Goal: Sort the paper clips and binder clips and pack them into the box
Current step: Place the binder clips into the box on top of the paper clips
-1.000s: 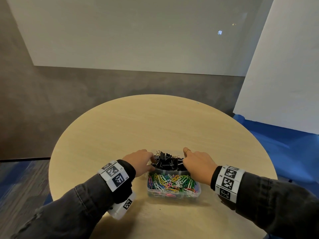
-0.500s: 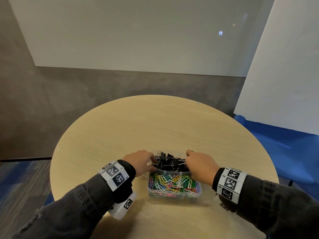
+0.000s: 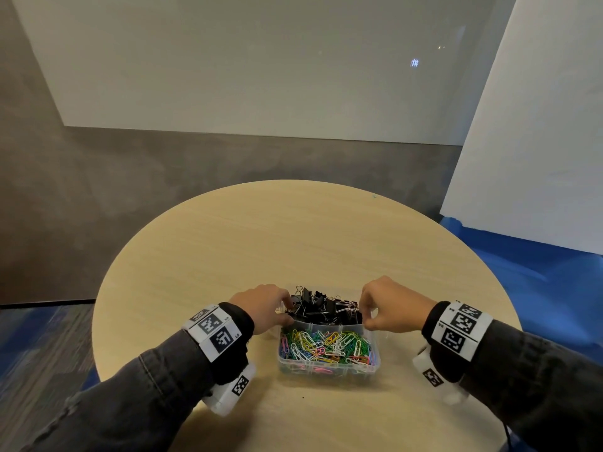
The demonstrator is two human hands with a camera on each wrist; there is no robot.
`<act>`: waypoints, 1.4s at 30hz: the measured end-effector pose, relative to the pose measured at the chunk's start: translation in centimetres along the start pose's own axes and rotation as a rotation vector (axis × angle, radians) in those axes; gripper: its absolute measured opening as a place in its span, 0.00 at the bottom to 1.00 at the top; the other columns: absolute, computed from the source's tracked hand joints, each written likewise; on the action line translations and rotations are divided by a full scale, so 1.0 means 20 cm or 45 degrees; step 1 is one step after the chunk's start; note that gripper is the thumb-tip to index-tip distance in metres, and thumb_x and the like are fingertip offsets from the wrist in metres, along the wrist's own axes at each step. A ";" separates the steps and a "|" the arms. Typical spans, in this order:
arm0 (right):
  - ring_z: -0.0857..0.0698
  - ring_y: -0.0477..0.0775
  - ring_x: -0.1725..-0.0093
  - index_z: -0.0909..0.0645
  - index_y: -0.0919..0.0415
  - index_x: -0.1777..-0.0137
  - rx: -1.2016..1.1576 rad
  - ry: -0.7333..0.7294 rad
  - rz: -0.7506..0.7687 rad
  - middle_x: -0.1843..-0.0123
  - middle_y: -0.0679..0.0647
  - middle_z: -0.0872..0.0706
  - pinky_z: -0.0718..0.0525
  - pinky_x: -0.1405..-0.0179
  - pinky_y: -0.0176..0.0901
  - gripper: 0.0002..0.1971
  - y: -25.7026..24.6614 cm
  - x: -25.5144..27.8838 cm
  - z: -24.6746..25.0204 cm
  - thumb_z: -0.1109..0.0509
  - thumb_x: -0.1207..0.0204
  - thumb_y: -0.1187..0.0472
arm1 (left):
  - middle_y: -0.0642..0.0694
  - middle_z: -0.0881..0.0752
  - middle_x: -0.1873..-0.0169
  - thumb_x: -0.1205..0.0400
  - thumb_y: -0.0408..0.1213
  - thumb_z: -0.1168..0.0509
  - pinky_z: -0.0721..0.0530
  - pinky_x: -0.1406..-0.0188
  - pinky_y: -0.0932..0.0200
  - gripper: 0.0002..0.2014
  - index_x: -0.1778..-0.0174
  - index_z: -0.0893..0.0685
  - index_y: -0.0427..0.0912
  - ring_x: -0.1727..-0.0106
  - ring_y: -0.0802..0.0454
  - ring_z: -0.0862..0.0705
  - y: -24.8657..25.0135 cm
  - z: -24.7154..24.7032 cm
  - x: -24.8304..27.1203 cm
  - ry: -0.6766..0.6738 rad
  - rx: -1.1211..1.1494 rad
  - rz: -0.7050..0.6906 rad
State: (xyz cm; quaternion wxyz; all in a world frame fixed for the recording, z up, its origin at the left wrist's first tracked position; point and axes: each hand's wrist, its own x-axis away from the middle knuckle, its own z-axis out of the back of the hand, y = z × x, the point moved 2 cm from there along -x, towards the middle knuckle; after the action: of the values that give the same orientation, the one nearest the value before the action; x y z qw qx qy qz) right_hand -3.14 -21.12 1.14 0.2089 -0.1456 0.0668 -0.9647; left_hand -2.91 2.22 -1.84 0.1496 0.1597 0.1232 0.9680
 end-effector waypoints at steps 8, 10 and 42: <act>0.18 0.46 0.54 0.12 0.58 0.61 -0.033 0.012 0.057 0.55 0.48 0.15 0.18 0.51 0.40 0.05 0.03 0.02 -0.01 0.28 0.26 0.60 | 0.46 0.23 0.33 0.18 0.51 0.37 0.25 0.39 0.54 0.19 0.34 0.22 0.49 0.33 0.47 0.23 0.01 0.00 0.00 0.002 0.007 -0.006; 0.19 0.45 0.54 0.11 0.58 0.60 -0.034 0.015 0.072 0.56 0.47 0.17 0.18 0.50 0.40 0.05 0.03 0.01 0.00 0.27 0.26 0.59 | 0.46 0.23 0.33 0.18 0.51 0.36 0.25 0.39 0.54 0.19 0.33 0.22 0.49 0.33 0.47 0.23 0.01 0.00 0.00 -0.001 0.011 -0.003; 0.25 0.46 0.36 0.15 0.60 0.52 -0.161 0.264 -0.087 0.26 0.50 0.38 0.22 0.44 0.39 0.14 -0.08 0.25 -0.19 0.43 0.19 0.56 | 0.43 0.23 0.32 0.17 0.46 0.36 0.27 0.45 0.59 0.22 0.29 0.34 0.51 0.50 0.52 0.26 0.01 -0.01 0.07 -0.022 0.195 -0.034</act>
State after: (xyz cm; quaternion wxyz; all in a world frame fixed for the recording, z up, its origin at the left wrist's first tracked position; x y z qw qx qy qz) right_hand -9.26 -21.62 -0.81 0.1582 -0.0603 0.1435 -0.9751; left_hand -4.30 2.46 -1.65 0.1507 0.1773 0.1978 0.9522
